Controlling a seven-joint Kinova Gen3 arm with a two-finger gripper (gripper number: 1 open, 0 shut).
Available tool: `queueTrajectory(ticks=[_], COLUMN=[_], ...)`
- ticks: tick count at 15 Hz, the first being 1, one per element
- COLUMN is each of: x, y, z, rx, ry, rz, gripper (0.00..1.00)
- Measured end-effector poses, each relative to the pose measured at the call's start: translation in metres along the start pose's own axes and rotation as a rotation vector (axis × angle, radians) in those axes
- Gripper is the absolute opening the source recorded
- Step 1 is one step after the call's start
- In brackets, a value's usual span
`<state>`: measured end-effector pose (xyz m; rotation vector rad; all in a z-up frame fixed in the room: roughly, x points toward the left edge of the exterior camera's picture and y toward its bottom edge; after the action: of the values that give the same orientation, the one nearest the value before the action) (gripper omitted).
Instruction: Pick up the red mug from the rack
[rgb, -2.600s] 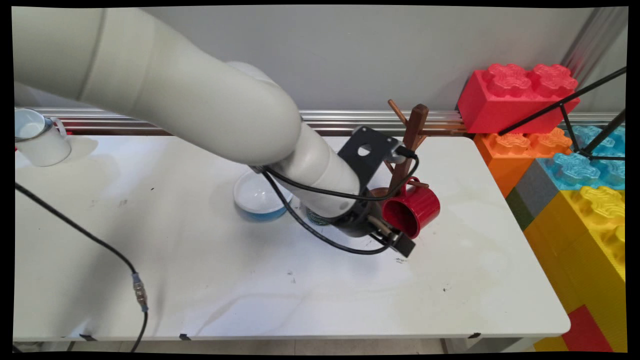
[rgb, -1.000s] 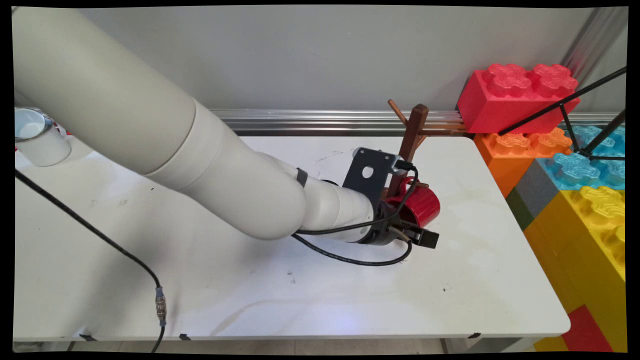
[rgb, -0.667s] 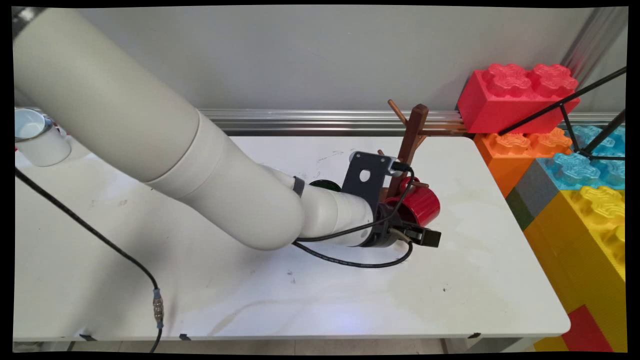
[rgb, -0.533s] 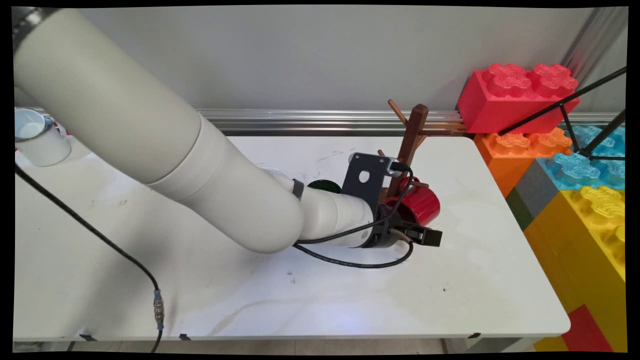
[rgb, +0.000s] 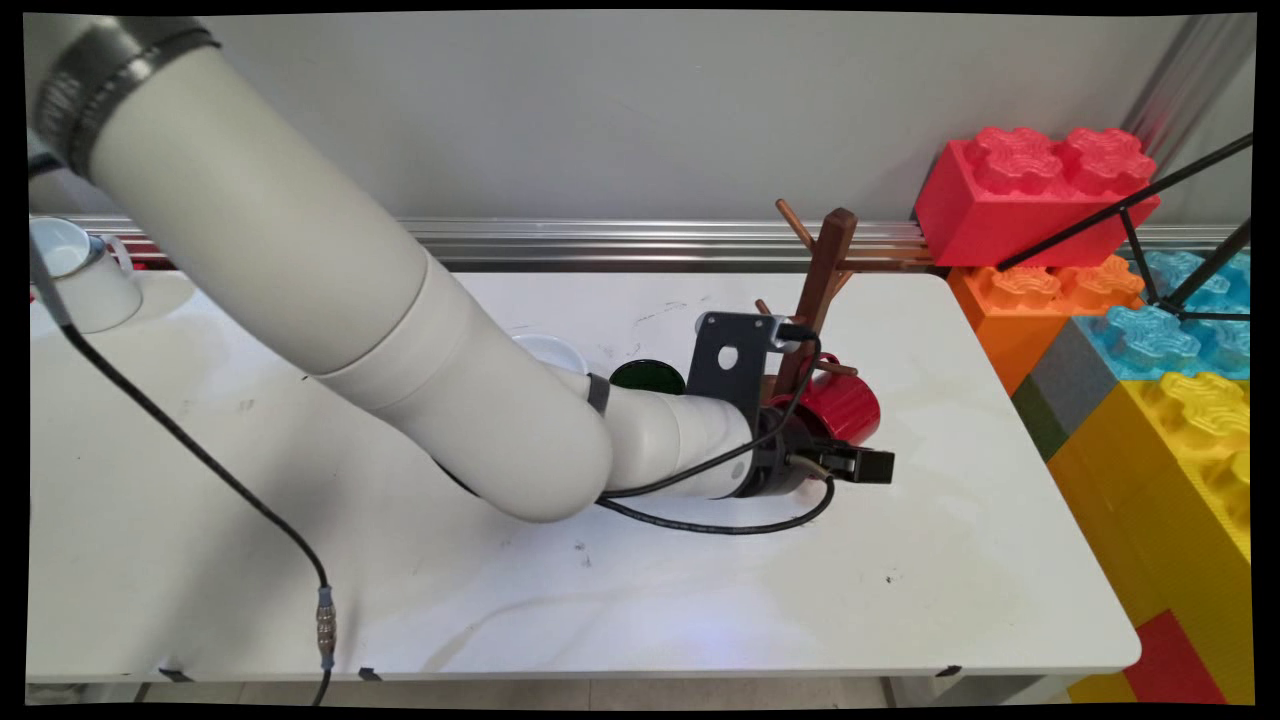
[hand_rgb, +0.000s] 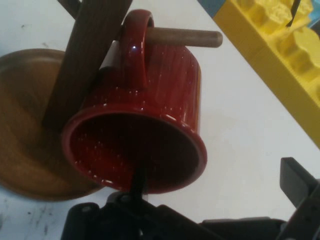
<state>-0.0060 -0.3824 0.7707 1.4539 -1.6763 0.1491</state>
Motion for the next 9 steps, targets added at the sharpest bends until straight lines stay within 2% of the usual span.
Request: queueTrajectory(ticks=[9], x=[-0.001], y=[-0.003], z=[0.018], rx=[-0.022], ry=[0.049], rz=[-0.061], gripper=[1.00])
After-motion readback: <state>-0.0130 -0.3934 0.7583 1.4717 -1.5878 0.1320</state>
